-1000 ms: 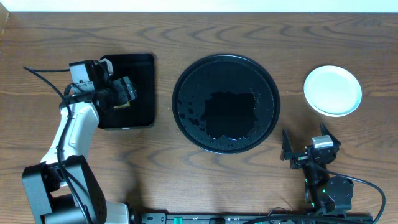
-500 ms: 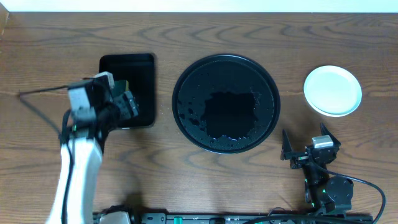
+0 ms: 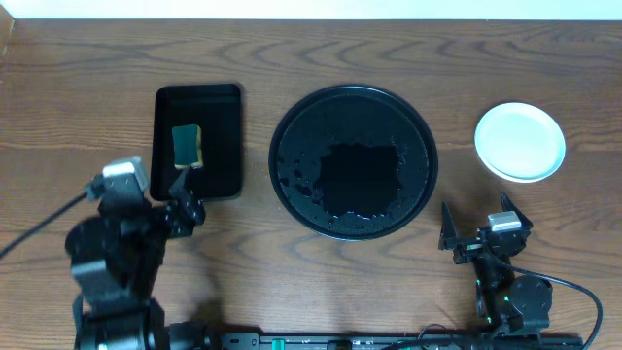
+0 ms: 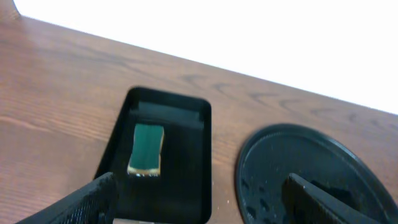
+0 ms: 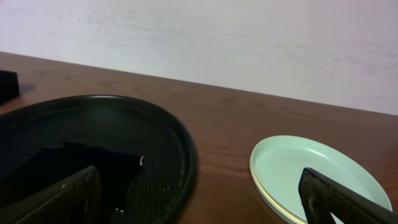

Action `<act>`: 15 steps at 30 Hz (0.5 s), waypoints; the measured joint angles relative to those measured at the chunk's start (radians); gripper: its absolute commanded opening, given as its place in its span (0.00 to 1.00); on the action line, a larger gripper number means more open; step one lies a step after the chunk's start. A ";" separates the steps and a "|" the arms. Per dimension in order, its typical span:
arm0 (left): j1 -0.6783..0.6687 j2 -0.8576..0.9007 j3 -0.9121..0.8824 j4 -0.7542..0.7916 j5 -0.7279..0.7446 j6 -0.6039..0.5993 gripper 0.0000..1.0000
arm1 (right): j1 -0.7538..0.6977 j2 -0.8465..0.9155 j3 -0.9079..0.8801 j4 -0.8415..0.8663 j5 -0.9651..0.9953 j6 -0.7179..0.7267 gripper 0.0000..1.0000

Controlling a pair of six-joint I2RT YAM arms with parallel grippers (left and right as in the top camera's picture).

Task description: Clean dirty plates on tray and stack at the side

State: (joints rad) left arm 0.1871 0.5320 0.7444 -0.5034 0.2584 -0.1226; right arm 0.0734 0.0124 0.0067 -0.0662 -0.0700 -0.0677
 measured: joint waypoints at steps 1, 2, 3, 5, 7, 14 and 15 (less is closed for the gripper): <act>0.000 -0.022 0.000 -0.018 -0.003 0.000 0.84 | 0.000 0.000 0.000 0.000 0.000 0.001 0.99; 0.000 -0.044 0.000 -0.039 -0.007 0.000 0.84 | 0.000 0.000 0.000 0.000 0.000 0.002 0.99; 0.000 -0.059 0.000 -0.060 -0.010 0.000 0.84 | 0.000 0.000 0.000 0.000 0.000 0.002 0.99; 0.000 -0.098 -0.011 -0.127 -0.016 0.001 0.84 | 0.000 0.000 0.000 0.000 0.000 0.002 0.99; 0.000 -0.149 -0.043 -0.151 -0.022 0.002 0.84 | 0.000 0.000 0.000 0.000 0.000 0.002 0.99; -0.018 -0.336 -0.227 -0.064 -0.027 0.008 0.84 | 0.000 0.000 0.000 0.000 0.000 0.003 0.99; -0.025 -0.354 -0.250 -0.026 -0.027 0.008 0.84 | 0.000 0.000 0.000 0.000 0.000 0.003 0.99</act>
State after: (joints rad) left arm 0.1619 0.1780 0.4942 -0.5297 0.2317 -0.1150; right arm 0.0734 0.0120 0.0067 -0.0666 -0.0696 -0.0650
